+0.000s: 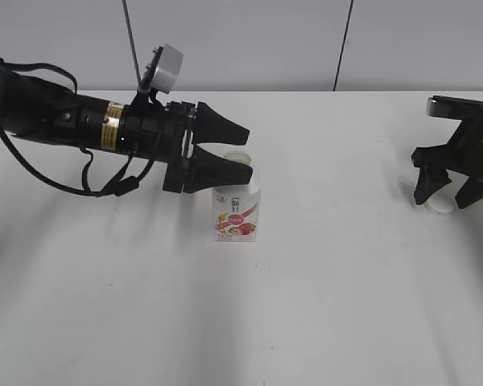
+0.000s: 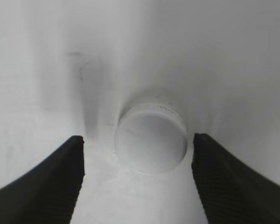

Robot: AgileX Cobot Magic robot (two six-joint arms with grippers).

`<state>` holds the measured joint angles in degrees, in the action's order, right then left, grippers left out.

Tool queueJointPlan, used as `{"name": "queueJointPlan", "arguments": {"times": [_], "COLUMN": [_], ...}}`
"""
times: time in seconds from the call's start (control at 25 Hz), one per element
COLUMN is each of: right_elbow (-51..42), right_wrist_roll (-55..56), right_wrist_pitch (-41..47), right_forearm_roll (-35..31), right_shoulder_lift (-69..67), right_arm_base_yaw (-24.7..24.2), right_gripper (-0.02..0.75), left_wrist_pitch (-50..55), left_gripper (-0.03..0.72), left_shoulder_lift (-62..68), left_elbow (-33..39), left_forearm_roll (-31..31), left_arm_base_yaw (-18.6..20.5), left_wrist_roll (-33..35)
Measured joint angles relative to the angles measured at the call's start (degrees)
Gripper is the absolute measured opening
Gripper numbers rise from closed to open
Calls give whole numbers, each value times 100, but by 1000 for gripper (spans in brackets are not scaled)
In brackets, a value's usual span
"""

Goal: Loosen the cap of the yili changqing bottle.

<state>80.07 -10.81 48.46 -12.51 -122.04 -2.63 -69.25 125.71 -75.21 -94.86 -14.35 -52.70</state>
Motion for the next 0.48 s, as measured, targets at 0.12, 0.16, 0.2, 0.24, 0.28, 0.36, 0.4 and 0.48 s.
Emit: {"name": "queueJointPlan", "arguments": {"times": [0.12, 0.16, 0.2, 0.24, 0.28, 0.36, 0.4, 0.48], "right_elbow": [25, 61, 102, 171, 254, 450, 579, 805], "right_wrist_roll": [0, 0, 0, 0, 0, 0, 0, 0], "right_wrist_pitch": [182, 256, 346, 466, 566, 819, 939, 1143], "right_forearm_roll": [0, 5, 5, -1, -31, -132, -193, -326], "right_shoulder_lift": [0, 0, 0, 0, 0, 0, 0, 8], "right_arm_base_yaw": [0, 0, 0, 0, 0, 0, 0, 0], "right_gripper": [565, 565, 565, 565, 565, 565, 565, 565], "left_wrist_pitch": [6, 1, 1, 1, 42, 340, 592, 1172], "left_gripper": [573, 573, 573, 573, 573, 573, 573, 573], "left_shoulder_lift": [-303, -397, -515, -640, -767, -1016, -1151, -1392], "left_elbow": [0, 0, 0, 5, 5, 5, 5, 5], "left_forearm_roll": [-21, -9, -6, -6, -6, -55, -98, -238], "left_arm_base_yaw": [0, 0, 0, 0, 0, 0, 0, 0], "left_wrist_roll": [-292, -413, -579, -755, -904, -1299, -1486, -1836]}}
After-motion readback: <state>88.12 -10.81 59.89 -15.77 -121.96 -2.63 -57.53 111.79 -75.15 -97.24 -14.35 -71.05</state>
